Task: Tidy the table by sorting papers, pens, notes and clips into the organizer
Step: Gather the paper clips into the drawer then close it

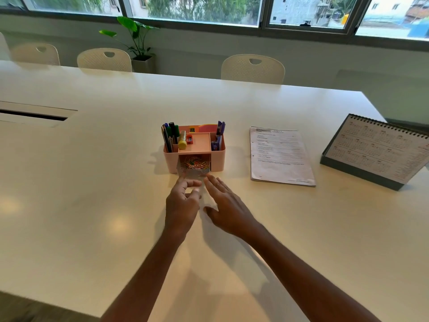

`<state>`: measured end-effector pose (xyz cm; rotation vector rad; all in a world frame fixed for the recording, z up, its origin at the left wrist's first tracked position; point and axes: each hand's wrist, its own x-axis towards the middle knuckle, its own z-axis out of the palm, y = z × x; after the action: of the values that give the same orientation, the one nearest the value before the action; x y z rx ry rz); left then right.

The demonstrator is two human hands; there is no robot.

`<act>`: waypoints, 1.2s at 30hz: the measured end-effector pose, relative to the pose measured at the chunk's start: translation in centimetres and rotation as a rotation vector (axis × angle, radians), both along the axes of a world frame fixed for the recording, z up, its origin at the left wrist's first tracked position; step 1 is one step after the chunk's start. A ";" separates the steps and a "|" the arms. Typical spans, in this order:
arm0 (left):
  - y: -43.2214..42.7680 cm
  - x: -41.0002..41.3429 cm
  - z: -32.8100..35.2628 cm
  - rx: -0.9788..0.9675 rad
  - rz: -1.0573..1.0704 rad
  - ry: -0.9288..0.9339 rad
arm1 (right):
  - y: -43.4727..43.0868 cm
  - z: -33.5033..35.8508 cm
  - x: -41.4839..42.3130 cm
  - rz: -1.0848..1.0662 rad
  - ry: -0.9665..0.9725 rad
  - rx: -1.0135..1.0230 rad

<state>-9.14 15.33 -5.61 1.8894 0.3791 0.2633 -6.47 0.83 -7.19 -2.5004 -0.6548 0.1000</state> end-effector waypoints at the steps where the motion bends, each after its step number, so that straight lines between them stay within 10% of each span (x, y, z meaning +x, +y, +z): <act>1: 0.1 0.1 0.0 0.066 -0.033 -0.010 | 0.0 0.0 0.3 -0.006 -0.006 -0.015; 15: 2.2 3.3 0.0 0.430 -0.147 0.021 | 1.7 1.5 3.4 -0.051 -0.070 -0.177; 36: 1.3 4.5 0.6 0.483 -0.181 -0.018 | 0.4 1.9 4.0 -0.052 -0.024 -0.210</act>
<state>-4.65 16.66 -5.01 2.3771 0.1349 0.2660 -2.43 1.21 -5.34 -2.7217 -0.6168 0.1259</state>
